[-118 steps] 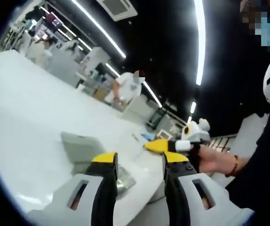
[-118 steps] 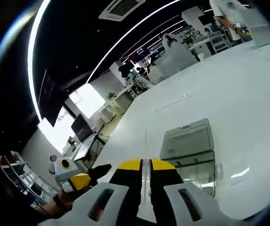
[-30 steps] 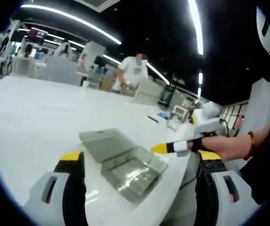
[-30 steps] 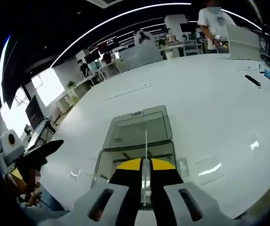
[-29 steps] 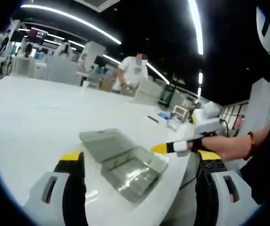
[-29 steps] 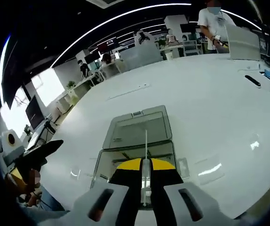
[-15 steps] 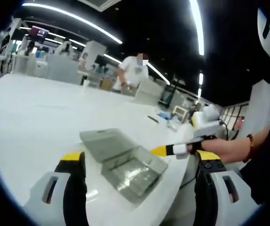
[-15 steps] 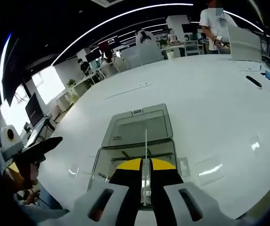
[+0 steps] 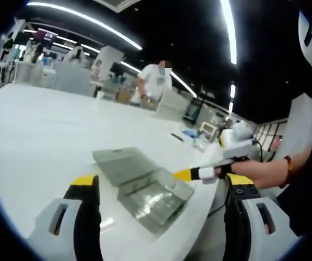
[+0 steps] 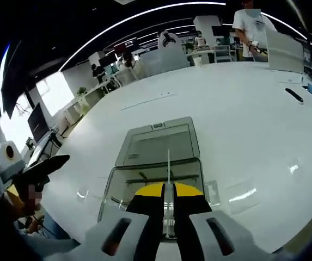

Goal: Insert the divider into the dual guide fixture by aligning both edges with the guide slots and pushing it downward to the bottom, including one-sided entry, uneven engagement, binding, and posture correction.

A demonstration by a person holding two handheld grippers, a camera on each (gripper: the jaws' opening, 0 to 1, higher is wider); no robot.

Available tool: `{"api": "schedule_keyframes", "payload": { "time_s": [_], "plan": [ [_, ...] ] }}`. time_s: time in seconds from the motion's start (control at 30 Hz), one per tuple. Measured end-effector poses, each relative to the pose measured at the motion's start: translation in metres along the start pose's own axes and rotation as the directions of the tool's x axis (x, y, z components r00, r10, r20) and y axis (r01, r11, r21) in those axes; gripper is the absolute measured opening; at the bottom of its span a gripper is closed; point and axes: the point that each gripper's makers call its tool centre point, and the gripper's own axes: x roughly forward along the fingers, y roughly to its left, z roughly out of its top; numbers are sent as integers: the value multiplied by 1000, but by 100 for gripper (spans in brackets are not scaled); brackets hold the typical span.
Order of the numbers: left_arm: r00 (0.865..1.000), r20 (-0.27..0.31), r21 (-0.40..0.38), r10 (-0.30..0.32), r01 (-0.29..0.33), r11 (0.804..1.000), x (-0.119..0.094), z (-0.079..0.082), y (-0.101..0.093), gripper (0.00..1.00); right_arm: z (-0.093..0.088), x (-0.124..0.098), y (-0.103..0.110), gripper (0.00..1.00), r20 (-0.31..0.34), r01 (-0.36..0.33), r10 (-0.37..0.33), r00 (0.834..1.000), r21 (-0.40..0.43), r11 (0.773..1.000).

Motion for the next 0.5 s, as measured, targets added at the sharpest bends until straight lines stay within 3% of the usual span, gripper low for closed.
{"api": "schedule_keyframes", "payload": {
  "time_s": [0.1,0.37,0.5],
  "plan": [
    [1000,0,-2,0,0,1000,0,0,0,93,3,0,1,0,1,9,-9,1000,-36,999],
    [1000,3,-7,-4,4,1000,1,0,1,93,14,-2,1,0,43,10,-9,999,-19,1000],
    [1000,0,-10,-1,1,1000,0,0,2,92,12,-3,0,0,31,11,-10,999,-28,1000]
  ]
}}
